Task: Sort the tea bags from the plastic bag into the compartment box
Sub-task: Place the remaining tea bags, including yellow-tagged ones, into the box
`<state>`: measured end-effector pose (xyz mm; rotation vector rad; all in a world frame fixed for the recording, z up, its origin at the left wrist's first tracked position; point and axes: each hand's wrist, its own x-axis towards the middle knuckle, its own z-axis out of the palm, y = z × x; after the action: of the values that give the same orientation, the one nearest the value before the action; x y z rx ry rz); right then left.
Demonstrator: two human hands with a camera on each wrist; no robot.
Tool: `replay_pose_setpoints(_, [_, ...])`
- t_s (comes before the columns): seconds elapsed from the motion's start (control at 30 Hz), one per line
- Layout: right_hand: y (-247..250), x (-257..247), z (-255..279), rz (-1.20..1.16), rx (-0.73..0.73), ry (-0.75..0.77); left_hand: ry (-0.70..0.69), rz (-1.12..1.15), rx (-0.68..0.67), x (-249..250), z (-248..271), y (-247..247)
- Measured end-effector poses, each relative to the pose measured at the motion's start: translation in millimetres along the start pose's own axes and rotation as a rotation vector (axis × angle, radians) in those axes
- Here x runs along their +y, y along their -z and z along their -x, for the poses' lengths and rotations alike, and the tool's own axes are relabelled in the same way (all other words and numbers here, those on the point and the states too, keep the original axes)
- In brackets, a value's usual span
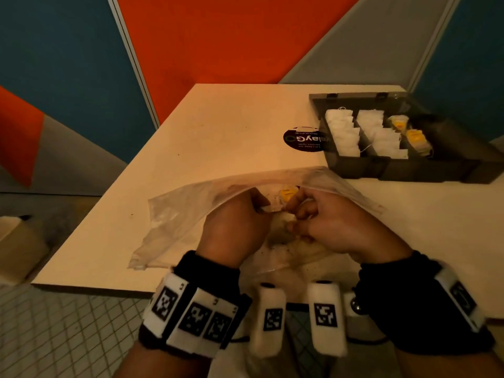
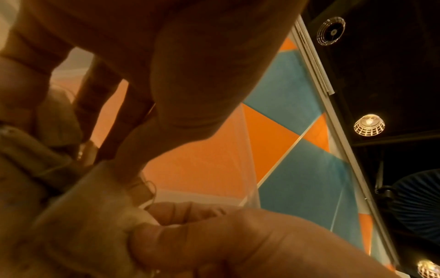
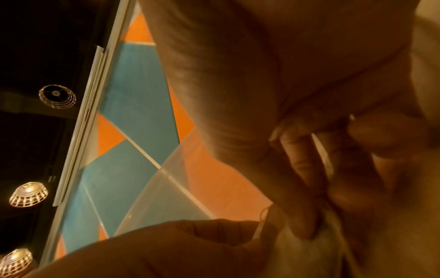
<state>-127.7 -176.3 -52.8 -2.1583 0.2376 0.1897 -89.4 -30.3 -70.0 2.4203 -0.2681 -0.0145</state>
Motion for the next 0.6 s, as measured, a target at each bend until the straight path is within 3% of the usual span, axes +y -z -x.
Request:
replay_pose_setpoints(0.33, [1, -5, 10, -0.237, 0.135, -0.024, 0.033, 0.261, -0.003, 10, -6, 23])
replay_pose_setpoints(0.6, [3, 0, 15, -0.293, 0.116, -0.068, 0.015, 0.303, -0.075, -1, -5, 24])
